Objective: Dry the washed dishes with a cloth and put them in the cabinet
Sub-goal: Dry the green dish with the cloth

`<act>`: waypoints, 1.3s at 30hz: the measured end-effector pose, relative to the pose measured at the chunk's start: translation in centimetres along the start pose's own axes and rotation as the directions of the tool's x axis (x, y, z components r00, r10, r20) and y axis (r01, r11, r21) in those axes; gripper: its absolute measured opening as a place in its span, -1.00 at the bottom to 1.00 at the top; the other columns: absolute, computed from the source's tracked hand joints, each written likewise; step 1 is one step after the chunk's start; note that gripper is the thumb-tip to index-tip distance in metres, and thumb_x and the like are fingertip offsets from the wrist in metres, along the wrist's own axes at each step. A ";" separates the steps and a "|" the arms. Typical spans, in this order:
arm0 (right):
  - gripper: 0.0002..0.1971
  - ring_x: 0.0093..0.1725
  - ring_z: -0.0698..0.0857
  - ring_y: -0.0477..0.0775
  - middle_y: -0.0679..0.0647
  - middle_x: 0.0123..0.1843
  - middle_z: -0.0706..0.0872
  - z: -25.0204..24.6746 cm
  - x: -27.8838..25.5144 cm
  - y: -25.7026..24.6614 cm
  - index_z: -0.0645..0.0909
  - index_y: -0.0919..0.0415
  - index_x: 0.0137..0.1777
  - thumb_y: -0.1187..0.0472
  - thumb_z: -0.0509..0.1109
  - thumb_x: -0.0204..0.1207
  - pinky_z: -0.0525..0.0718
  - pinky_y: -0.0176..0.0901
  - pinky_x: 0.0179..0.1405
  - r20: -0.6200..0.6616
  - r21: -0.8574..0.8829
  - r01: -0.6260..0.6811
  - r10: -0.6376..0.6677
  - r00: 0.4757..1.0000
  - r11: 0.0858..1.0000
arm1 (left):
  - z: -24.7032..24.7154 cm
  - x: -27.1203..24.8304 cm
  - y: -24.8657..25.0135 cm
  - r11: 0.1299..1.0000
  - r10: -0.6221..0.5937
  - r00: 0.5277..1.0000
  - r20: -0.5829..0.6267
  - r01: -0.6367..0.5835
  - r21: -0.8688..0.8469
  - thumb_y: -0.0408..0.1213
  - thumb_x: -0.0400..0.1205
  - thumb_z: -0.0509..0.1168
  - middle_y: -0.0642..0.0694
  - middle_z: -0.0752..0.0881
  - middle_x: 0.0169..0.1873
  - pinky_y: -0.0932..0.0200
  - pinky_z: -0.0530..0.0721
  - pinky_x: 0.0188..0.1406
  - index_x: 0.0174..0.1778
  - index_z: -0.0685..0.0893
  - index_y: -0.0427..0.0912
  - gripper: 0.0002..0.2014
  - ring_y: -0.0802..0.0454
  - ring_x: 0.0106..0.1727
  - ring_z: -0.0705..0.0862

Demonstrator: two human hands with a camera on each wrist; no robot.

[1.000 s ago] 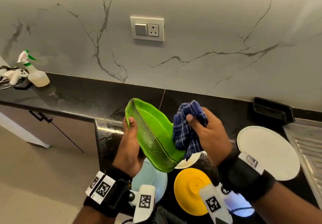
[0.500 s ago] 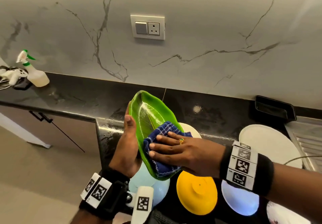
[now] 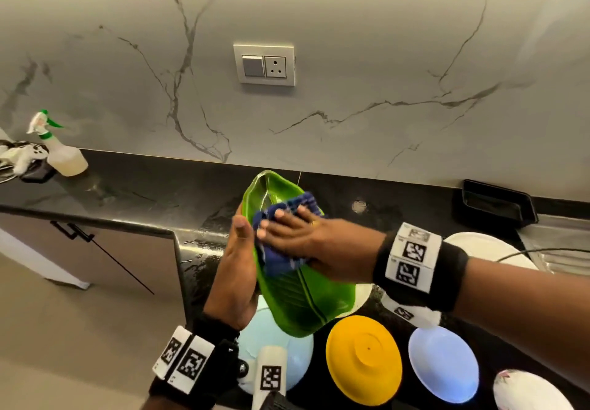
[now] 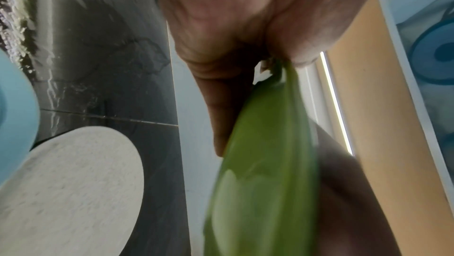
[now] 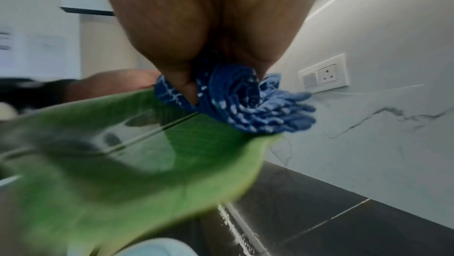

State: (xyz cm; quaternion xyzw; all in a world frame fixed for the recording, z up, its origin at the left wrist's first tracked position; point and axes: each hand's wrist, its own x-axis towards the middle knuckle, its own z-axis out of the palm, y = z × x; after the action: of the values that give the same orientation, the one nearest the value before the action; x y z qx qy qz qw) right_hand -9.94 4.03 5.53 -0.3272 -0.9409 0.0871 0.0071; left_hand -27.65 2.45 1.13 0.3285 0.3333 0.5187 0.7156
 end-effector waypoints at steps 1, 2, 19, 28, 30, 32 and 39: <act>-0.20 0.76 -0.03 0.20 0.06 0.77 0.13 0.5 -0.6 -0.4 0.09 0.09 0.76 0.48 0.26 0.55 -0.03 0.30 0.71 0.026 -0.047 0.074 -0.073 0.997 0.996 | -0.2 0.0 0.2 1.000 -0.022 1.000 -0.017 0.022 -0.009 0.33 0.61 0.02 -0.26 0.69 0.42 -0.44 0.67 0.26 0.51 0.60 0.15 -0.37 -0.30 0.35 0.73; -0.22 0.75 0.00 0.22 0.07 0.76 0.17 0.8 -1.1 -0.5 0.12 0.10 0.75 0.42 0.30 0.56 0.03 0.34 0.70 0.041 -0.110 0.134 -0.130 0.991 0.985 | -0.3 0.0 0.4 1.000 -0.016 0.999 -0.032 0.016 0.004 0.38 0.59 0.01 -0.26 0.72 0.38 -0.50 0.61 0.31 0.44 0.65 0.20 -0.38 -0.33 0.33 0.73; -0.28 0.77 -0.07 0.12 0.00 0.77 0.17 2.0 -1.3 -1.6 0.14 0.08 0.75 0.36 0.26 0.61 -0.03 0.29 0.73 -0.040 -0.022 0.179 -0.180 0.983 0.984 | 0.3 1.1 2.5 0.956 0.276 0.940 -0.203 -0.246 0.159 0.07 0.70 0.19 -0.32 0.73 0.33 -0.37 0.71 0.29 0.45 0.60 -0.17 -0.49 -0.39 0.35 0.70; -0.32 0.74 0.15 0.08 -0.08 0.68 0.39 3.6 -2.5 -2.6 0.30 0.00 0.69 0.15 0.40 0.57 0.15 0.25 0.69 -0.077 -0.223 0.176 -0.197 0.977 0.959 | -0.5 0.8 1.0 0.947 0.298 0.914 -0.274 -0.248 0.204 -0.09 0.84 0.13 -0.25 0.80 0.10 -0.45 0.69 0.28 0.13 0.70 -0.06 -0.74 -0.26 0.12 0.79; -0.41 0.73 0.20 0.05 -0.13 0.64 0.45 3.4 -3.2 -2.0 0.41 -0.03 0.63 0.14 0.35 0.57 0.12 0.33 0.68 -0.035 -0.266 0.190 -0.207 0.978 0.945 | -1.3 0.9 1.5 0.940 0.317 0.899 -0.303 -0.255 0.228 -0.12 0.85 0.11 -0.22 0.80 0.00 -0.47 0.68 0.27 0.09 0.69 -0.08 -0.75 -0.22 0.04 0.78; -0.47 0.71 0.26 0.02 -0.17 0.59 0.51 2.6 -4.0 -0.7 0.48 -0.05 0.58 0.15 0.21 0.58 0.06 0.37 0.69 -0.050 -0.292 0.150 -0.172 0.984 0.945 | -2.2 1.0 2.1 0.930 0.342 0.878 -0.337 -0.263 0.258 -0.10 0.85 0.13 -0.20 0.82 -0.01 -0.51 0.68 0.25 0.07 0.70 -0.02 -0.75 -0.25 0.05 0.78; -0.42 0.65 0.37 0.21 0.01 0.56 0.55 4.5 -2.7 -3.0 0.54 0.10 0.53 0.29 0.37 0.46 0.09 0.34 0.68 -0.163 -0.134 0.110 -0.132 0.978 0.985 | -2.2 1.3 1.2 0.873 0.446 0.814 -0.373 -0.304 0.381 0.27 0.61 0.23 -0.26 0.79 0.07 -0.53 0.65 0.26 0.03 0.74 0.14 -0.66 -0.42 0.19 0.72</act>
State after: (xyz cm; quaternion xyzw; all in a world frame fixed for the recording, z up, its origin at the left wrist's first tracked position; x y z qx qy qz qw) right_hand -9.93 -0.66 1.73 -0.2753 -0.9586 -0.0004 0.0727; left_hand -29.80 4.26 0.66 0.3653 0.4926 0.6548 0.4418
